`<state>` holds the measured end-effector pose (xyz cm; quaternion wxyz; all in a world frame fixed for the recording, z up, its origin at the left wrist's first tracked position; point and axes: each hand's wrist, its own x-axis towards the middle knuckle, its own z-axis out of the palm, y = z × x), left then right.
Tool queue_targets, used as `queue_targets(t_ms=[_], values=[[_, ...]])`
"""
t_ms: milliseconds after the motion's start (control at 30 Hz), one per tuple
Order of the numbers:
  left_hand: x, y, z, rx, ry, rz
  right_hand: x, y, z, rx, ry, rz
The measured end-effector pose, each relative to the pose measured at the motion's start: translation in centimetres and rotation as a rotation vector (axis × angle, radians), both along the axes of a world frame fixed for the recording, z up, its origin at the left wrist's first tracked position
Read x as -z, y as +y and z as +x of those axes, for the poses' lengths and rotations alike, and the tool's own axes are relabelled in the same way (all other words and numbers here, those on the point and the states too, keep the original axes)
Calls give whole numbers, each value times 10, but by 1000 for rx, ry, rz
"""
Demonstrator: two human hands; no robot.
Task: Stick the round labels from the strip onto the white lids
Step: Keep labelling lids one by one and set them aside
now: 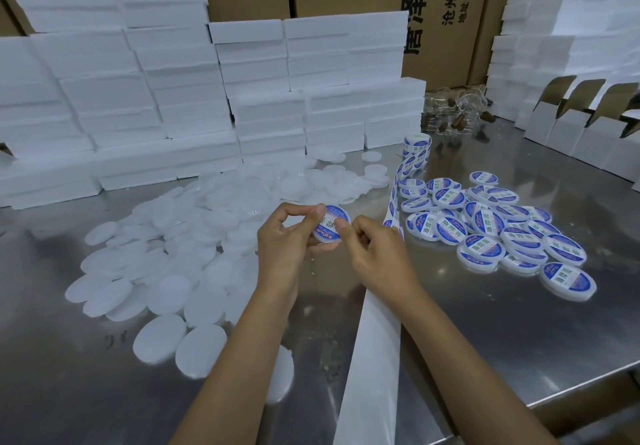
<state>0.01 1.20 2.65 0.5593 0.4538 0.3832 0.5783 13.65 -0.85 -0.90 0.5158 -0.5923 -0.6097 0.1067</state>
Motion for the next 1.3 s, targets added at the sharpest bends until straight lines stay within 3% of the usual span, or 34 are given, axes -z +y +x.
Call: queue_targets(t_ms=[233,400,600,800,933,1067,1167,1300], values=[[2,0,3,110,47,17,-3,1,8,-7,150,-48],[3,0,4,208,141,33,-3,-2,12,2,109,-32],[5,0,5,109,110,30,-3,-4,11,-16,69,-76],[8,2,8,187,31,-34,-8,-3,18,-43,179,-140],[11,4,10,234,57,-113,-12,4,41,292,344,-114],[11,5,9,252,66,-133,-11,10,75,601,659,-17],[11,5,8,227,93,-113,-9,12,86,624,847,-21],[10,7,6,144,82,-106,-9,14,88,599,925,-16]])
